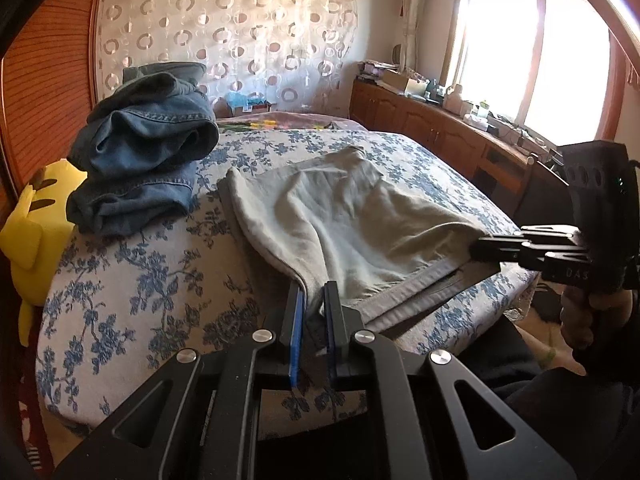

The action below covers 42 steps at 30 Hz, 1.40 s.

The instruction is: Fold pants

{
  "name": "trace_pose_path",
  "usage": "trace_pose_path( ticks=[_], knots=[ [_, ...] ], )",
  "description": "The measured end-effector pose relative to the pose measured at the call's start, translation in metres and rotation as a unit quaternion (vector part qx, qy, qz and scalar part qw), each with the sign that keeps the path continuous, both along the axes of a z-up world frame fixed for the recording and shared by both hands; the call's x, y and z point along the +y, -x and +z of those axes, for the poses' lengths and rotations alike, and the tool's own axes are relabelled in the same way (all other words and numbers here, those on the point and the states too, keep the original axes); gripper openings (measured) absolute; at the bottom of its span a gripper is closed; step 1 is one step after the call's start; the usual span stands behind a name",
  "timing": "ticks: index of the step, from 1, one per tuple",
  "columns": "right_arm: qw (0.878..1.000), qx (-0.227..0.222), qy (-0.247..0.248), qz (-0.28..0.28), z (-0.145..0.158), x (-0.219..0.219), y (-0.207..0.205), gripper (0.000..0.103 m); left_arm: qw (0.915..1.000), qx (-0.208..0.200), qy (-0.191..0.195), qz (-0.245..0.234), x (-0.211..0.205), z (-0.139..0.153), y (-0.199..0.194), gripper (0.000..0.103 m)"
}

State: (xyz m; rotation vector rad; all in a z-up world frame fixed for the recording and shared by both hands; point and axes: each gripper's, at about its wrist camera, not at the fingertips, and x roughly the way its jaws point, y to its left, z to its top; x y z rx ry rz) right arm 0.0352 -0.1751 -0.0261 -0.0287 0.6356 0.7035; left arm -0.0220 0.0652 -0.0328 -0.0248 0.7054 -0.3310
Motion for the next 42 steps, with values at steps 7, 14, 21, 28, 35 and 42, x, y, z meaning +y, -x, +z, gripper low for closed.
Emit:
trace_pose_path(
  ticks=[7, 14, 21, 28, 35, 42],
  knots=[
    [1.000, -0.024, 0.009, -0.002, 0.013, 0.013, -0.017, 0.008, 0.9999, -0.004, -0.010, 0.001, 0.000, 0.002, -0.020, 0.011],
    [0.999, -0.042, 0.012, -0.003, 0.027, 0.023, -0.040, 0.008, 0.9997, -0.017, -0.014, 0.011, 0.007, 0.012, -0.047, 0.011],
    [0.998, -0.055, 0.020, -0.024, 0.035, 0.034, -0.082, 0.008, 0.9990, -0.029, -0.026, 0.020, 0.006, 0.020, -0.090, 0.011],
    [0.997, -0.053, 0.025, -0.051, 0.034, 0.046, -0.123, 0.008, 0.9984, -0.033, -0.035, 0.030, 0.005, 0.025, -0.134, 0.011],
    [0.995, -0.049, 0.037, -0.074, 0.030, 0.057, -0.157, 0.008, 0.9976, -0.030, -0.047, 0.041, -0.002, 0.023, -0.160, 0.011],
    [0.995, -0.033, 0.045, -0.085, 0.019, 0.065, -0.173, 0.008, 0.9978, -0.015, -0.050, 0.041, -0.003, 0.015, -0.170, 0.014]
  ],
)
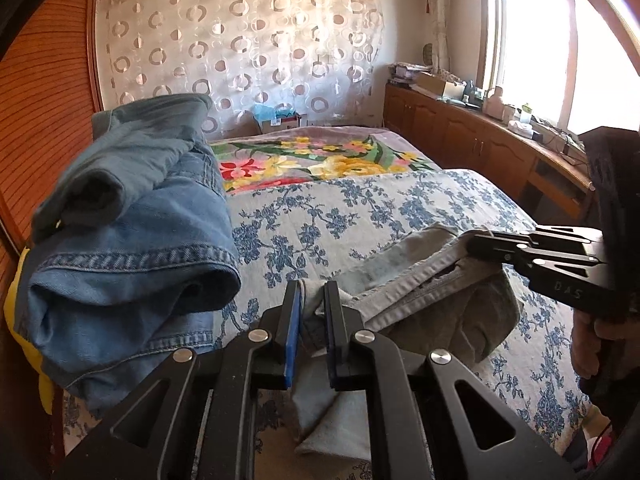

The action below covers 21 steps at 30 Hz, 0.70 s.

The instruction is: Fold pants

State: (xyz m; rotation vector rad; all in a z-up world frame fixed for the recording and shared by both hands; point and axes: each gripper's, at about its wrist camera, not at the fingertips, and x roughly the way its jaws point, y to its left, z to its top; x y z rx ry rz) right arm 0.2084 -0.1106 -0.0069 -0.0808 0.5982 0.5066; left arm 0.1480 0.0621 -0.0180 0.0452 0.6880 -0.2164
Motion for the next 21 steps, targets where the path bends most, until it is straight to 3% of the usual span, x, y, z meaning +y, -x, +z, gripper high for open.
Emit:
trace_pose_path(
  ticks=[2, 5, 7, 8, 9, 21],
  knots=[
    [1.000, 0.007, 0.001, -0.005, -0.003, 0.000, -0.003, 0.010, 1.0000, 0.006, 0.003, -0.005, 0.000, -0.001, 0.003, 0.022],
    [1.000, 0.009, 0.004, -0.006, -0.003, 0.000, -0.002, 0.016, 1.0000, 0.002, 0.001, -0.007, -0.001, 0.000, 0.011, 0.047],
    [1.000, 0.000, 0.003, -0.007, -0.001, -0.002, 0.002, 0.030, 0.9999, -0.002, 0.007, -0.015, -0.001, 0.002, 0.020, 0.056],
    [1.000, -0.005, 0.004, -0.011, 0.001, -0.004, 0.005, 0.043, 0.9998, -0.002, 0.008, -0.016, -0.001, 0.003, 0.023, 0.058],
    [1.000, -0.009, 0.006, -0.015, 0.002, -0.005, 0.007, 0.046, 0.9998, -0.003, 0.009, -0.016, 0.000, 0.003, 0.028, 0.061],
    [1.000, -0.008, 0.010, -0.011, -0.012, -0.037, 0.057, 0.046, 0.9989, 0.037, 0.017, -0.024, 0.002, -0.034, 0.074, 0.062]
  ],
)
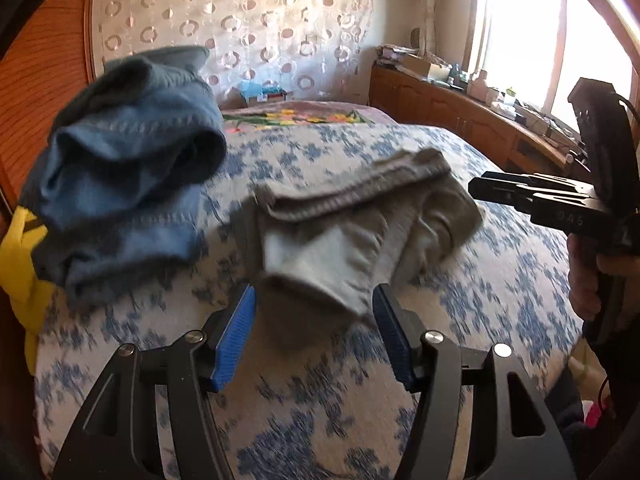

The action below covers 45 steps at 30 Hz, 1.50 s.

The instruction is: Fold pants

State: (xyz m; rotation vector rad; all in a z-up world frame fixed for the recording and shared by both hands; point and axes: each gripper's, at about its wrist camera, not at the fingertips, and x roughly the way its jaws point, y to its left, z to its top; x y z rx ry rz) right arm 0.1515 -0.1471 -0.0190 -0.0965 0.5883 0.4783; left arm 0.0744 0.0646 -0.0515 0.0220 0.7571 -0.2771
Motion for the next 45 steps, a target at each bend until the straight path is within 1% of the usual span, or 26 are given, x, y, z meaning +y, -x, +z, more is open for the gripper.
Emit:
trace_pose_path(
  ticks=[1, 2, 3, 4, 7, 8, 10, 11, 12, 13, 16, 20, 24, 29, 32, 33, 34, 35, 37, 38, 40, 43, 45],
  knots=[
    [1.000, 0.002, 0.001, 0.001, -0.001, -0.001, 0.003, 0.046, 1.0000, 0.002, 0.001, -0.004, -0.002, -0.002, 0.001, 0.062],
    [1.000, 0.003, 0.001, 0.001, -0.003, -0.003, 0.006, 0.046, 1.0000, 0.003, 0.001, -0.007, -0.003, -0.003, 0.003, 0.059],
    [1.000, 0.005, 0.001, 0.001, -0.005, -0.004, 0.009, 0.046, 0.9999, 0.006, 0.001, -0.011, -0.006, -0.004, 0.003, 0.052],
    [1.000, 0.007, 0.002, 0.001, -0.006, -0.005, 0.011, 0.046, 0.9998, 0.009, 0.000, -0.016, -0.009, -0.006, 0.004, 0.048],
    [1.000, 0.018, -0.002, 0.001, -0.011, -0.009, 0.017, 0.046, 0.9994, 0.017, -0.001, -0.030, -0.015, -0.009, 0.003, 0.040],
    [1.000, 0.020, -0.004, 0.001, -0.011, -0.008, 0.018, 0.046, 0.9993, 0.018, -0.002, -0.032, -0.017, -0.009, 0.002, 0.039],
    [1.000, 0.024, -0.007, 0.003, -0.014, -0.007, 0.021, 0.046, 0.9990, 0.022, -0.005, -0.038, -0.021, -0.010, -0.001, 0.031],
    [1.000, 0.027, -0.007, 0.004, -0.016, -0.007, 0.023, 0.046, 0.9989, 0.024, -0.007, -0.040, -0.022, -0.010, -0.003, 0.031],
    [1.000, 0.029, -0.006, 0.005, -0.018, -0.007, 0.023, 0.046, 0.9988, 0.023, -0.010, -0.042, -0.024, -0.010, -0.005, 0.027],
    [1.000, 0.030, -0.005, 0.005, -0.019, -0.007, 0.024, 0.046, 0.9986, 0.022, -0.014, -0.045, -0.025, -0.010, -0.007, 0.021],
    [0.999, 0.035, -0.005, 0.005, -0.024, -0.006, 0.024, 0.046, 0.9985, 0.018, -0.022, -0.047, -0.028, -0.006, -0.018, 0.014],
    [0.999, 0.036, -0.004, 0.003, -0.027, -0.005, 0.024, 0.046, 0.9987, 0.016, -0.031, -0.038, -0.027, 0.001, -0.043, 0.014],
    [0.999, 0.032, -0.006, 0.003, -0.028, -0.005, 0.025, 0.046, 0.9994, 0.017, -0.025, -0.015, -0.018, 0.005, -0.067, 0.014],
    [1.000, 0.026, -0.007, 0.003, -0.028, -0.005, 0.029, 0.046, 0.9997, -0.004, -0.023, 0.007, -0.011, 0.018, -0.076, 0.014],
    [1.000, 0.027, -0.007, 0.005, -0.027, -0.006, 0.029, 0.046, 0.9996, -0.001, -0.027, 0.007, -0.010, 0.020, -0.079, 0.014],
    [1.000, 0.027, -0.006, 0.007, -0.026, -0.006, 0.029, 0.046, 0.9996, 0.003, -0.027, 0.005, -0.010, 0.020, -0.078, 0.018],
    [1.000, 0.028, -0.004, 0.008, -0.025, -0.007, 0.028, 0.046, 0.9996, 0.008, -0.026, 0.002, -0.009, 0.019, -0.076, 0.026],
    [1.000, 0.026, -0.001, 0.007, -0.022, -0.008, 0.026, 0.046, 0.9996, 0.011, -0.025, 0.001, -0.009, 0.018, -0.075, 0.031],
    [1.000, 0.020, 0.002, 0.002, -0.016, -0.010, 0.023, 0.046, 0.9998, 0.010, -0.019, 0.000, -0.006, 0.018, -0.068, 0.051],
    [1.000, 0.021, -0.002, 0.004, -0.012, -0.012, 0.020, 0.046, 0.9999, 0.007, -0.015, 0.000, -0.005, 0.018, -0.064, 0.053],
    [1.000, 0.023, -0.005, 0.009, -0.005, -0.011, 0.014, 0.046, 0.9999, 0.004, -0.013, -0.001, -0.003, 0.017, -0.056, 0.062],
    [1.000, 0.027, 0.002, 0.014, -0.002, -0.006, 0.004, 0.046, 1.0000, 0.004, -0.009, -0.001, 0.001, 0.014, -0.044, 0.067],
    [0.999, 0.039, 0.001, 0.015, -0.005, -0.003, -0.005, 0.046, 0.9999, 0.008, -0.008, -0.001, 0.004, 0.010, -0.039, 0.068]
  ],
)
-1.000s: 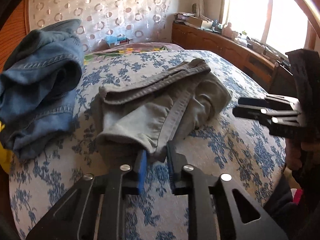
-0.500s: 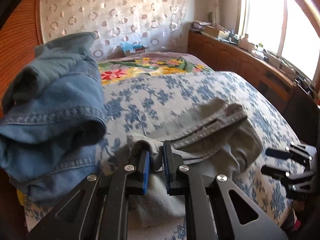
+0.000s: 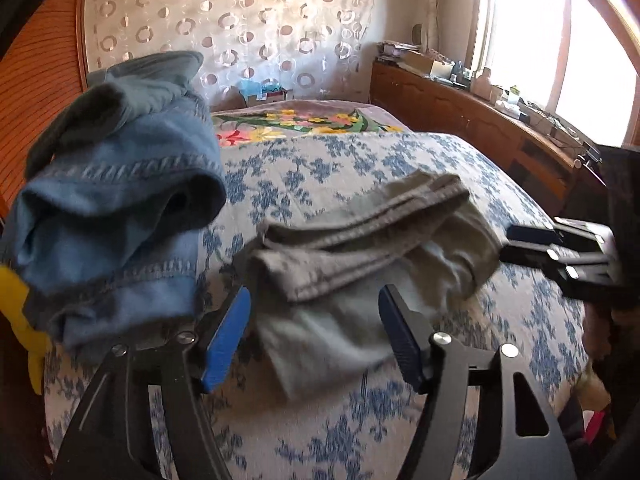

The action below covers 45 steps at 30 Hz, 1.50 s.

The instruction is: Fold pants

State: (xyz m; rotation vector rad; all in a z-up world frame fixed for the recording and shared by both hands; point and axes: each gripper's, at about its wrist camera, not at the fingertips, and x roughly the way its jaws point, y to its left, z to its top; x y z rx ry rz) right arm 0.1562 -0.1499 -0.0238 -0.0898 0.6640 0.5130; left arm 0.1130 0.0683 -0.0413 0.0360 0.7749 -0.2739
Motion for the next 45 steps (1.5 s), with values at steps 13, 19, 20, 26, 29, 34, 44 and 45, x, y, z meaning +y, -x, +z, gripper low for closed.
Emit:
trace_pose_path(
  ticks=[13, 19, 20, 26, 29, 34, 44, 45],
  knots=[
    [0.999, 0.043, 0.014, 0.019, -0.019, 0.025, -0.029, 0.046, 0.9989, 0.040, -0.022, 0.009, 0.010, -0.033, 0.003, 0.061],
    [0.998, 0.039, 0.001, 0.045, -0.020, 0.024, -0.028, 0.016, 0.9991, 0.040, -0.006, -0.012, 0.005, -0.034, -0.002, 0.024],
    [0.998, 0.038, 0.000, 0.048, -0.019, 0.022, -0.027, 0.014, 0.9991, 0.039, -0.004, -0.013, 0.004, -0.033, -0.002, 0.018],
    [0.999, 0.026, -0.011, 0.043, -0.013, -0.005, -0.006, 0.012, 0.9991, 0.022, 0.003, -0.035, -0.008, -0.021, 0.016, 0.012],
    [0.999, 0.025, -0.007, 0.040, -0.014, -0.018, 0.012, 0.012, 0.9985, 0.018, 0.011, -0.051, -0.019, -0.015, 0.034, 0.012],
    [0.999, 0.025, -0.015, 0.033, -0.015, -0.044, 0.042, 0.012, 0.9965, 0.022, 0.022, -0.077, -0.036, -0.015, 0.065, 0.012],
    [1.000, 0.015, -0.001, 0.018, -0.015, -0.051, 0.069, 0.017, 0.9963, 0.027, 0.013, -0.081, -0.044, -0.015, 0.076, 0.013],
    [1.000, 0.014, -0.001, 0.019, -0.013, -0.051, 0.070, 0.017, 0.9963, 0.027, 0.012, -0.080, -0.043, -0.015, 0.076, 0.013]
  ],
)
